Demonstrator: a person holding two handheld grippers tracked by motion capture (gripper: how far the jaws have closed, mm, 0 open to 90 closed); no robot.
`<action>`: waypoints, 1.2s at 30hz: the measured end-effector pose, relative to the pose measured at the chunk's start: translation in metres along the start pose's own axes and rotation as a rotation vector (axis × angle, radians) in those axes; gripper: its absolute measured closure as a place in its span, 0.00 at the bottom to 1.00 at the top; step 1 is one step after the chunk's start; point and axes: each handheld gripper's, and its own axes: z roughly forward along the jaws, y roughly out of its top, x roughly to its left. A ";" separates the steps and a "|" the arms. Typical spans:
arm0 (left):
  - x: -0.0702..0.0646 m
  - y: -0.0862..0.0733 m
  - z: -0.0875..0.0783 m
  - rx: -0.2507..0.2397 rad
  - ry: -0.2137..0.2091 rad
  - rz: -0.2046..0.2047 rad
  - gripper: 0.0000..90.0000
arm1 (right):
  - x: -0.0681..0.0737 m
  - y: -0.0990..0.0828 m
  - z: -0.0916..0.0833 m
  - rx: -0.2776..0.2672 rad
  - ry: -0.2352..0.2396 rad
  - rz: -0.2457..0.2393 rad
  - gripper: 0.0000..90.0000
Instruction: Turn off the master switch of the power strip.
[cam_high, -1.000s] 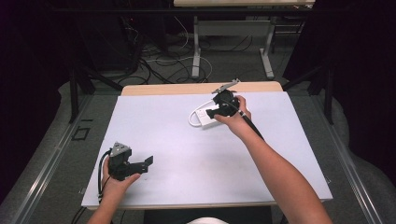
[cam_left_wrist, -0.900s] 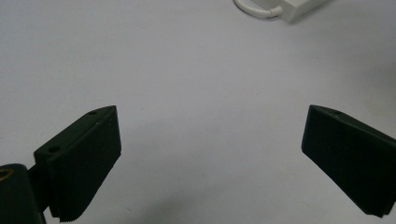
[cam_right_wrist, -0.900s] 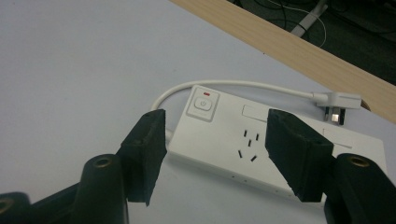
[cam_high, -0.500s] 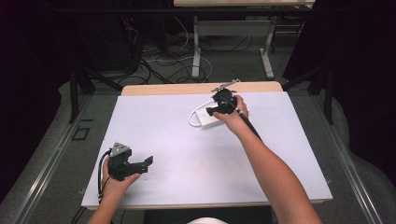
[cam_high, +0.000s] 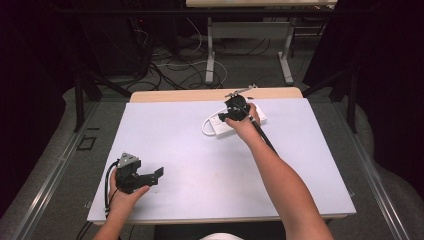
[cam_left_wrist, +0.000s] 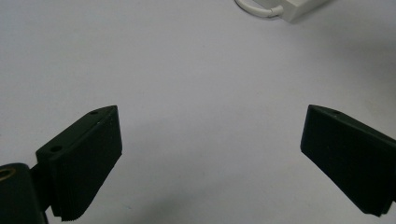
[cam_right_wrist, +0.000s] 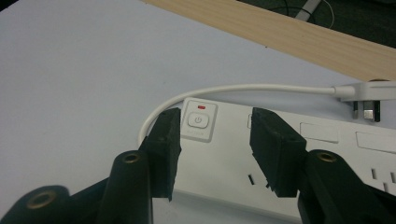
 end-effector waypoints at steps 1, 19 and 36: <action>0.000 0.000 0.000 0.000 0.000 0.001 0.06 | 0.000 0.000 0.002 0.008 0.007 0.003 0.62; 0.002 0.000 0.000 0.006 -0.001 -0.009 0.07 | -0.002 -0.004 0.025 0.018 0.016 -0.019 0.92; 0.004 0.000 0.001 0.009 -0.005 -0.009 0.07 | 0.002 -0.006 0.050 0.067 0.019 -0.062 1.00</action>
